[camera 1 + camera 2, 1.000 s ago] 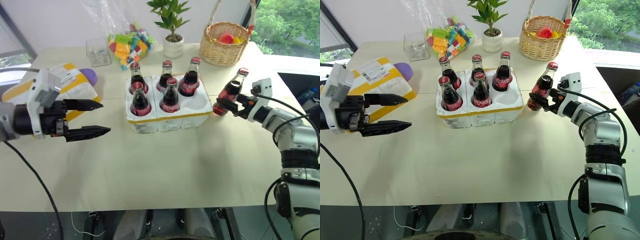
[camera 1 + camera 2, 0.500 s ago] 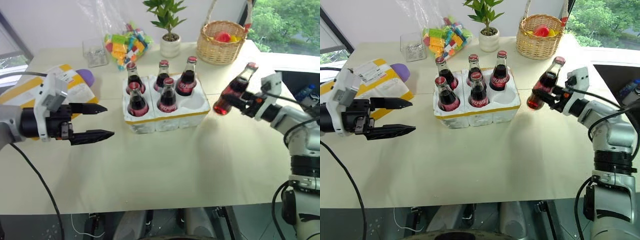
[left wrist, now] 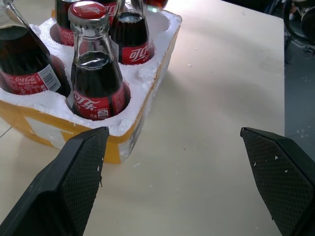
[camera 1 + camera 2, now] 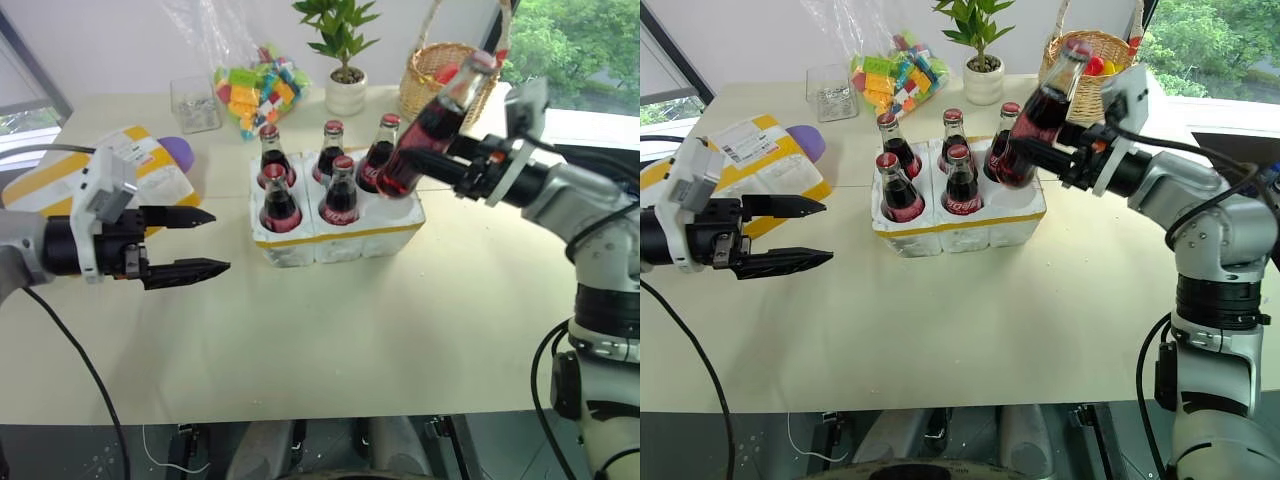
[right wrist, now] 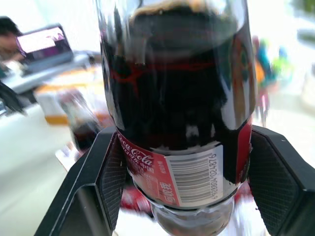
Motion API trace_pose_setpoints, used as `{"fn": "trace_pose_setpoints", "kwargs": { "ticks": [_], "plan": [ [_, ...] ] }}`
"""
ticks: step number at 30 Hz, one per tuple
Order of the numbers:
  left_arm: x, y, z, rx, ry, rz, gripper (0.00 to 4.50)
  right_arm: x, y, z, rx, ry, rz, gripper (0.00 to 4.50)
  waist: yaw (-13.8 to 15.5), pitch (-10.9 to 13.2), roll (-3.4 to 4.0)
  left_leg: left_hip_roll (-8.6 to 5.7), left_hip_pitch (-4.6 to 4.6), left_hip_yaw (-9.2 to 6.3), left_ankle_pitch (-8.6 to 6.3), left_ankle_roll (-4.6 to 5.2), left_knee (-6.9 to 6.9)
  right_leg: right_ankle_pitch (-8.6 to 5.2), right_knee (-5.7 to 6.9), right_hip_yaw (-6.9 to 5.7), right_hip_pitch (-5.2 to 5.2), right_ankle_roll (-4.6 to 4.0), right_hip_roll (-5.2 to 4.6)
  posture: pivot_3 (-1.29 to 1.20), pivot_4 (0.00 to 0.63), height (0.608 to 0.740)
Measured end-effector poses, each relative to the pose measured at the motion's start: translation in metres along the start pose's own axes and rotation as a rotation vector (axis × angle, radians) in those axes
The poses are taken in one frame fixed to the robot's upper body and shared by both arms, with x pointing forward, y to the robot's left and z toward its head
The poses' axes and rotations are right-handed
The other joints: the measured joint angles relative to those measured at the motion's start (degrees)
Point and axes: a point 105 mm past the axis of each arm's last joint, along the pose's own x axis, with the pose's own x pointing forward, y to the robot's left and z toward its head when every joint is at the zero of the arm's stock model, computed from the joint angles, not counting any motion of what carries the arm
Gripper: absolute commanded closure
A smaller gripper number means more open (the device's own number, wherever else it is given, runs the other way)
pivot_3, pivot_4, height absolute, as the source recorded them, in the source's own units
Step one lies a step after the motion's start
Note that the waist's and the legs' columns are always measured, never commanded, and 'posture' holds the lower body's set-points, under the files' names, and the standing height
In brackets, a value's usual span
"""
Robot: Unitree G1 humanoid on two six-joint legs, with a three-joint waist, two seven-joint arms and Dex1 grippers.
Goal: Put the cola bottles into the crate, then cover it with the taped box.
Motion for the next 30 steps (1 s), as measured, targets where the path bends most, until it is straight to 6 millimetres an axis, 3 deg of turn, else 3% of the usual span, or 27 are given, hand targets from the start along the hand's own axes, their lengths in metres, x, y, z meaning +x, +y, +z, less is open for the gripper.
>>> {"fn": "trace_pose_setpoints", "kwargs": {
  "ticks": [8,11,13,15,18,21,24,28,30],
  "plan": [
    [0.001,-0.003,0.000,-0.002,-0.007,-0.001,0.00,0.011,-0.001,-0.022,-0.051,0.072,0.008,1.68,-0.4,0.0,0.01,0.02,0.00,0.00,0.00,-0.01,-0.03,0.00,0.00,-0.01,-0.02,0.00,0.03,0.00,0.150,0.732],
    [0.000,-0.002,0.001,-0.003,-0.011,0.011,0.00,0.013,-0.001,-0.039,-0.030,0.123,0.013,1.68,-0.2,0.0,0.01,0.01,0.00,0.00,0.00,0.00,-0.02,0.00,0.00,0.00,0.00,0.00,0.02,0.00,0.150,0.732],
    [0.000,-0.001,-0.001,-0.008,-0.009,0.016,0.00,0.015,0.000,-0.046,-0.022,0.133,0.016,0.66,-0.4,0.0,0.01,0.00,0.00,0.00,0.00,0.00,-0.03,0.00,0.00,0.00,-0.02,0.00,0.01,0.00,0.150,0.732],
    [0.000,-0.001,-0.001,-0.009,-0.009,0.018,0.00,0.017,0.000,-0.046,-0.031,0.134,0.018,0.06,-0.4,0.0,0.01,0.03,0.01,0.00,0.00,-0.01,-0.03,0.00,0.00,-0.01,-0.02,0.00,0.04,0.00,0.150,0.732],
    [-0.001,0.001,-0.004,-0.014,-0.003,0.035,0.00,0.019,-0.003,-0.050,-0.048,0.145,0.002,0.06,-0.4,0.0,0.01,0.02,0.01,0.00,0.01,-0.02,-0.03,0.00,0.01,-0.01,-0.01,0.00,0.04,0.00,0.150,0.732],
    [-0.008,0.011,-0.015,-0.026,0.020,0.123,0.00,0.014,-0.003,-0.045,-0.069,0.141,0.002,0.06,-0.3,0.0,0.02,0.02,0.01,0.00,0.01,-0.02,-0.03,0.00,0.01,0.00,-0.02,0.00,0.03,0.00,0.150,0.732],
    [-0.026,0.032,-0.027,-0.040,0.046,0.295,0.00,-0.002,-0.002,-0.027,-0.118,0.116,-0.002,0.06,-0.2,0.0,0.01,0.02,0.01,-0.01,-0.03,0.04,-0.03,0.00,-0.02,-0.01,0.00,0.00,0.03,0.00,0.150,0.732],
    [-0.068,0.063,-0.051,-0.001,0.142,0.621,0.00,-0.031,0.006,0.001,-0.171,0.090,0.008,0.06,-0.2,0.0,0.00,0.04,0.02,-0.01,-0.15,0.23,-0.06,0.00,-0.03,-0.01,0.00,0.00,0.02,0.00,0.150,0.732],
    [-0.088,0.069,-0.064,0.033,0.208,0.730,0.00,-0.043,0.010,0.010,-0.182,0.088,0.021,0.06,-0.3,0.0,0.00,0.04,0.02,0.00,-0.20,0.30,-0.07,0.00,-0.06,0.00,0.01,-0.01,0.01,0.00,0.150,0.732]
  ]
}}
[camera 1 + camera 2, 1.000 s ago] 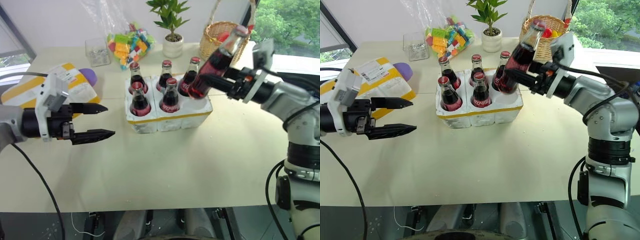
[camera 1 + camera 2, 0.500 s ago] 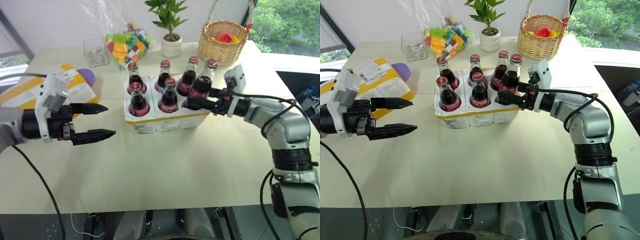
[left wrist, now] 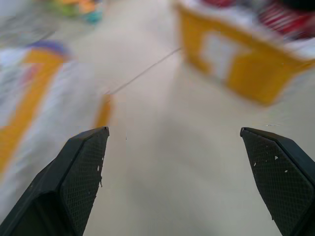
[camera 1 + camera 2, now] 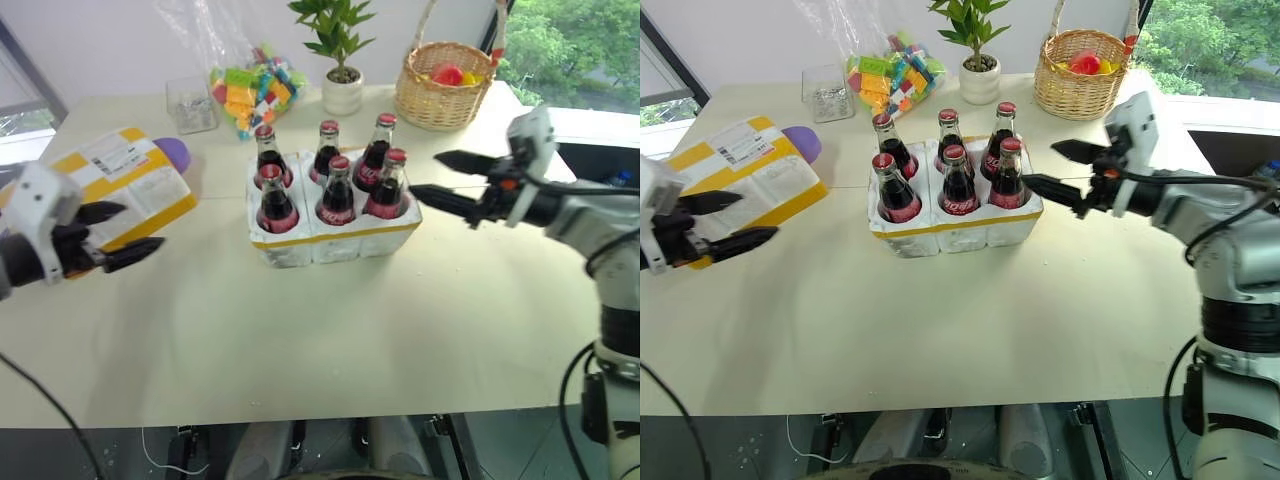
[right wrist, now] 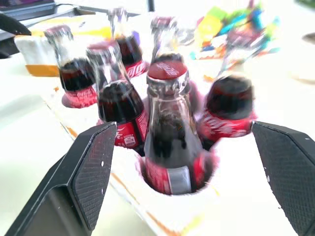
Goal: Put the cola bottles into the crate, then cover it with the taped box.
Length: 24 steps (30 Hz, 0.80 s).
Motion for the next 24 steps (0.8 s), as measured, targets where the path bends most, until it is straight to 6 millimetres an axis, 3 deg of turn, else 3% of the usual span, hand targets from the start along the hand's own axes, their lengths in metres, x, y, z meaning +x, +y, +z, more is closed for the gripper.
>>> {"fn": "trace_pose_setpoints", "kwargs": {
  "ticks": [3,8,10,15,20,24],
  "plan": [
    [-0.017,0.022,-0.028,0.092,0.107,0.144,0.00,-0.015,0.003,0.004,0.018,0.018,0.016,0.06,-0.1,0.0,0.00,0.02,0.01,0.03,-0.04,0.04,-0.02,-0.01,-0.05,0.01,0.01,-0.01,-0.02,0.00,0.150,0.732],
    [-0.062,0.070,-0.098,0.548,0.484,0.351,0.00,-0.027,0.000,0.003,0.019,0.032,0.007,0.06,0.0,0.0,0.03,0.03,0.11,0.16,-0.07,0.01,-0.20,-0.16,-0.08,0.03,0.01,-0.28,-0.16,0.00,0.150,0.732],
    [-0.065,0.077,-0.106,0.615,0.507,0.383,0.00,-0.026,0.001,0.003,0.022,0.031,0.015,0.06,0.6,-0.1,-0.01,0.03,0.11,0.15,-0.15,-0.09,-0.18,-0.16,-0.09,0.00,0.03,-0.29,-0.18,0.00,0.150,0.732],
    [-0.050,0.090,-0.121,0.689,0.530,0.419,0.00,-0.025,0.011,0.006,0.017,0.024,0.091,0.06,1.8,-0.1,-0.03,-0.01,0.08,0.13,-0.17,-0.06,-0.14,-0.08,-0.06,-0.06,0.03,-0.14,-0.21,0.00,0.150,0.732],
    [-0.012,0.103,-0.109,0.817,0.444,0.451,0.00,-0.027,0.024,0.012,-0.008,0.030,0.176,0.06,2.2,-0.1,-0.11,-0.02,0.06,0.16,-0.17,-0.04,-0.10,-0.04,-0.02,-0.10,-0.01,-0.07,-0.19,0.00,0.150,0.732],
    [-0.004,0.110,-0.110,0.862,0.432,0.484,0.00,-0.027,0.025,0.015,-0.019,0.028,0.175,0.06,1.4,-0.2,-0.14,-0.03,0.04,0.23,-0.13,0.14,-0.10,-0.04,0.03,-0.11,-0.08,-0.07,-0.21,0.00,0.150,0.732]
  ]
}}
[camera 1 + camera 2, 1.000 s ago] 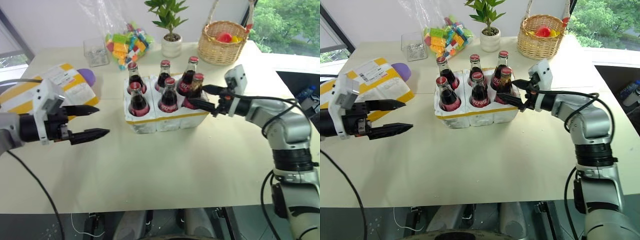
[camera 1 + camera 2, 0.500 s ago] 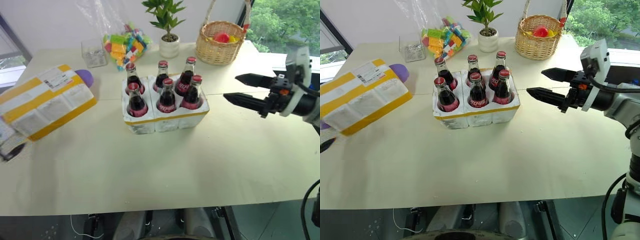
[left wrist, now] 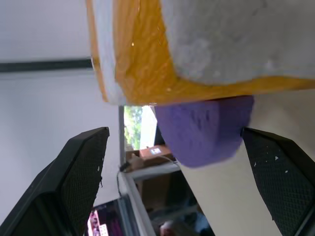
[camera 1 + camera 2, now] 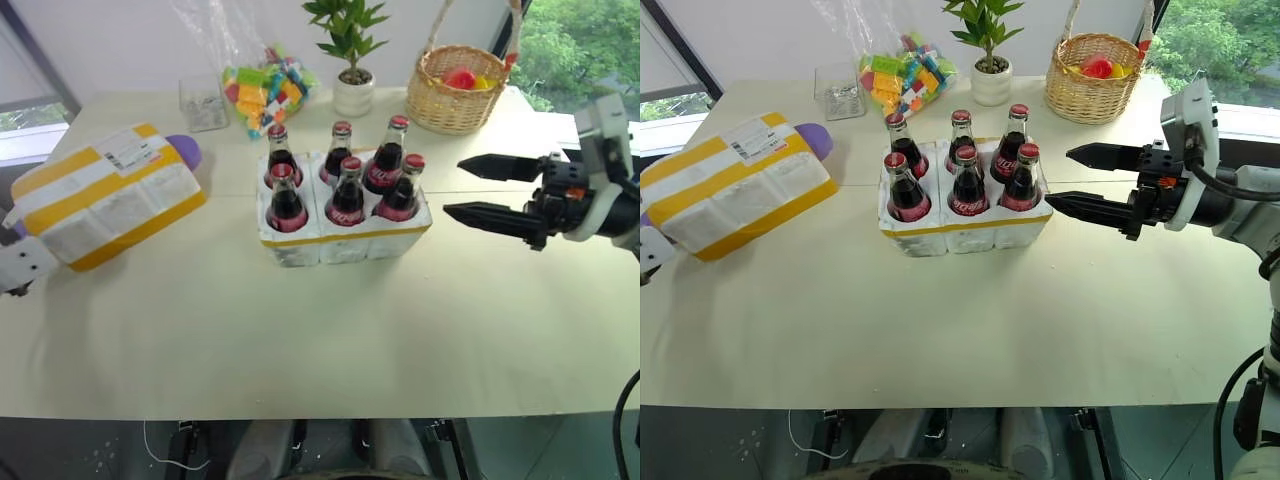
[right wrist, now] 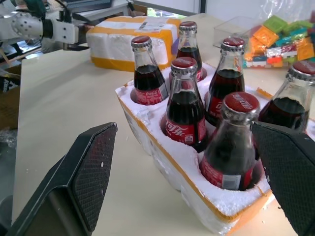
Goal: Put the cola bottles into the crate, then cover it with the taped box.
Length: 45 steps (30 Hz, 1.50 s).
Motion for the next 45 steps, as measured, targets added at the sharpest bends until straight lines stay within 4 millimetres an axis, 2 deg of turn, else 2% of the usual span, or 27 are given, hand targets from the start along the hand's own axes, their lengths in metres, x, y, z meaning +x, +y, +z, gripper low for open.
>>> {"fn": "trace_pose_setpoints", "kwargs": {
  "ticks": [5,10,21,23,25,26,28,29,38,42,45],
  "plan": [
    [0.005,-0.035,-0.011,0.022,0.052,-0.083,0.00,-0.009,-0.003,0.006,-0.014,0.002,-0.041,0.06,-0.3,0.0,-0.02,0.01,0.00,0.06,-0.01,0.05,0.00,0.00,0.04,-0.01,-0.04,0.00,-0.01,0.00,0.150,0.732],
    [0.011,-0.031,-0.015,0.038,0.087,-0.070,0.00,-0.013,-0.003,0.008,-0.015,0.003,-0.058,0.06,0.0,0.0,-0.05,0.00,0.02,0.06,-0.01,0.06,0.11,0.00,0.05,-0.02,0.05,0.01,-0.03,0.00,0.150,0.732],
    [0.027,-0.015,-0.001,0.082,0.084,0.002,0.00,-0.018,-0.001,0.006,-0.006,0.019,-0.060,0.06,-0.2,-0.1,-0.11,0.00,0.02,0.07,-0.02,0.07,0.13,0.01,0.07,-0.03,0.03,0.02,-0.02,0.00,0.150,0.732],
    [0.028,-0.014,-0.001,0.082,0.085,0.003,0.53,-0.018,0.001,0.006,-0.004,0.026,-0.053,0.00,-0.1,-0.1,-0.11,0.00,0.02,0.06,-0.01,0.07,0.13,0.01,0.07,-0.03,0.03,0.02,-0.02,0.00,0.150,0.732],
    [0.028,-0.016,-0.001,0.084,0.085,-0.004,1.28,-0.019,0.003,0.004,-0.001,0.036,-0.047,0.00,-0.1,-0.1,-0.11,0.00,0.01,0.06,-0.02,0.07,0.13,0.01,0.07,-0.03,0.04,0.02,-0.03,0.00,0.150,0.732],
    [0.027,-0.017,-0.002,0.083,0.088,-0.010,1.90,-0.018,0.004,0.003,-0.001,0.039,-0.043,0.00,-0.1,-0.1,-0.11,0.00,0.02,0.06,-0.02,0.08,0.13,0.01,0.07,-0.03,0.04,0.02,-0.03,0.00,0.150,0.732],
    [0.028,-0.019,-0.002,0.078,0.091,-0.017,2.88,-0.019,0.006,0.003,0.000,0.041,-0.039,0.00,-0.1,-0.1,-0.11,0.00,0.02,0.06,-0.02,0.08,0.14,0.01,0.07,-0.03,0.04,0.02,-0.03,0.00,0.150,0.732],
    [0.028,-0.019,-0.001,0.077,0.091,-0.015,2.88,-0.019,0.006,0.003,0.000,0.040,-0.039,0.00,-0.1,-0.1,-0.12,0.00,0.01,0.06,-0.02,0.08,0.14,0.01,0.07,-0.03,0.04,0.02,-0.03,0.00,0.150,0.732],
    [0.033,0.004,0.009,0.062,0.063,0.043,2.88,-0.024,0.009,-0.001,0.045,0.043,-0.029,0.00,0.0,-0.1,-0.16,0.00,0.00,0.05,-0.02,0.08,0.15,0.01,0.07,-0.03,0.04,0.02,-0.03,0.00,0.150,0.732],
    [0.029,0.046,0.025,0.075,-0.018,0.146,2.88,-0.027,0.008,-0.007,0.041,0.063,-0.042,0.00,-0.1,-0.1,-0.24,-0.02,-0.03,0.06,-0.02,0.09,0.18,0.01,0.06,-0.03,0.05,0.02,-0.05,0.00,0.150,0.732],
    [0.022,0.081,0.047,0.090,-0.118,0.221,2.88,-0.030,0.006,-0.011,0.039,0.073,-0.055,0.00,0.0,-0.1,-0.26,-0.02,-0.04,0.05,-0.02,0.08,0.19,0.01,0.06,-0.03,0.04,0.02,-0.05,0.00,0.150,0.732]
  ]
}}
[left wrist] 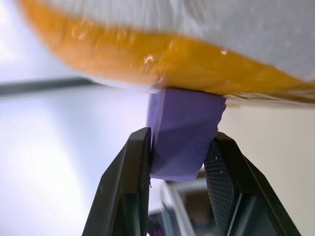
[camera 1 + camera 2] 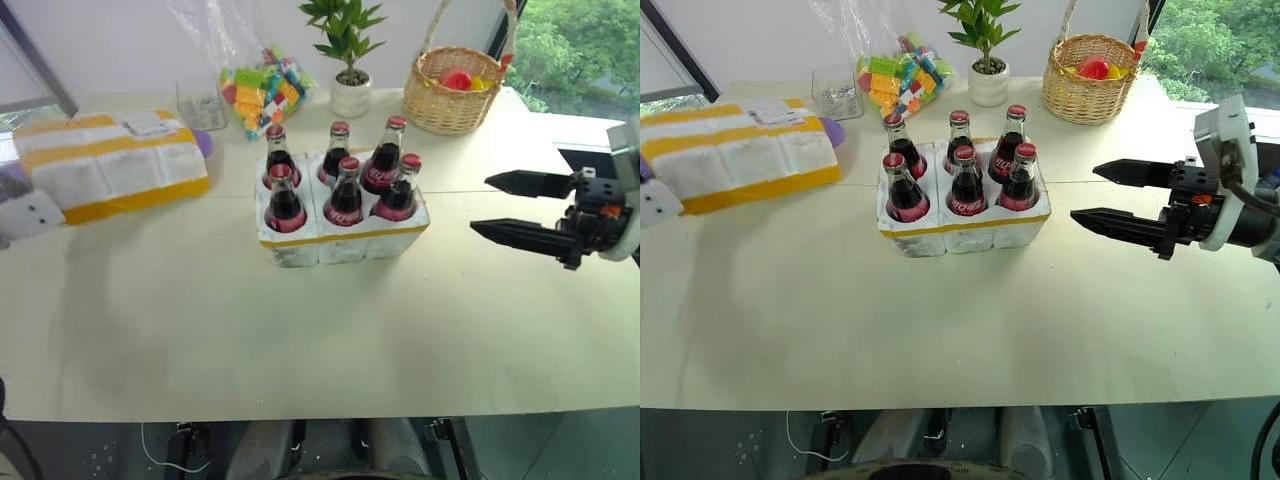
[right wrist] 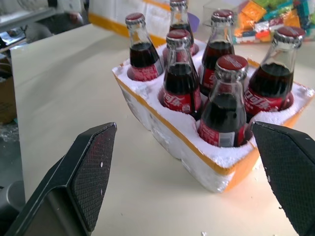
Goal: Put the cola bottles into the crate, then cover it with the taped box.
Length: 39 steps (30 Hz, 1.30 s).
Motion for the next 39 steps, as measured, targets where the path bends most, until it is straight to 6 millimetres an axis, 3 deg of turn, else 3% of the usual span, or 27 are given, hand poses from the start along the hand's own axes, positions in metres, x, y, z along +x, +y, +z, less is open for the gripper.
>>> {"fn": "trace_pose_setpoints", "kwargs": {
  "ticks": [5,10,15,18,25,32,39],
  "plan": [
    [-0.001,0.054,0.038,-0.041,-0.147,0.099,2.88,-0.001,-0.003,-0.006,0.002,0.004,-0.018,0.00,-0.1,0.0,0.00,0.01,-0.01,0.00,0.01,0.00,0.00,0.00,0.00,0.00,-0.01,0.00,0.02,0.00,0.150,0.732],
    [-0.010,0.089,0.079,-0.057,-0.268,0.136,2.88,0.002,-0.006,-0.011,0.011,-0.016,-0.023,0.00,-0.1,0.0,0.00,0.01,0.00,0.00,0.02,0.01,0.02,0.00,0.01,-0.01,0.00,0.00,0.04,0.00,0.150,0.732],
    [-0.011,0.089,0.085,-0.071,-0.264,0.115,2.88,0.006,-0.012,-0.014,0.006,-0.021,-0.039,0.00,-0.3,0.0,0.02,0.03,0.01,0.00,0.02,0.01,0.02,0.00,0.03,-0.02,-0.01,0.00,0.10,0.00,0.150,0.732],
    [-0.012,0.092,0.098,-0.099,-0.291,0.115,2.88,0.006,-0.017,-0.014,0.007,-0.024,-0.051,0.00,0.0,0.0,0.01,0.02,0.00,0.00,0.02,0.01,0.07,0.00,0.02,-0.02,0.02,0.00,0.10,0.00,0.150,0.732],
    [-0.027,0.129,0.133,-0.163,-0.363,0.179,2.88,0.006,-0.019,-0.011,-0.005,-0.030,-0.065,0.00,0.0,0.0,-0.01,0.01,-0.02,-0.05,0.02,0.01,0.10,0.00,0.03,-0.03,0.03,0.01,0.12,0.00,0.150,0.732],
    [-0.037,0.152,0.166,-0.241,-0.455,0.195,2.88,0.006,-0.021,-0.013,0.003,-0.024,-0.087,0.00,0.0,0.0,-0.01,0.00,-0.02,-0.04,0.03,0.01,0.13,0.00,0.03,-0.04,0.04,0.01,0.15,0.00,0.150,0.732],
    [-0.052,0.145,0.207,-0.309,-0.566,0.117,2.88,0.001,-0.022,-0.021,0.031,-0.009,-0.118,0.00,-0.1,0.0,-0.02,0.00,-0.02,-0.04,0.04,0.01,0.15,0.00,0.03,-0.03,0.06,0.01,0.17,0.00,0.150,0.732]
  ]
}}
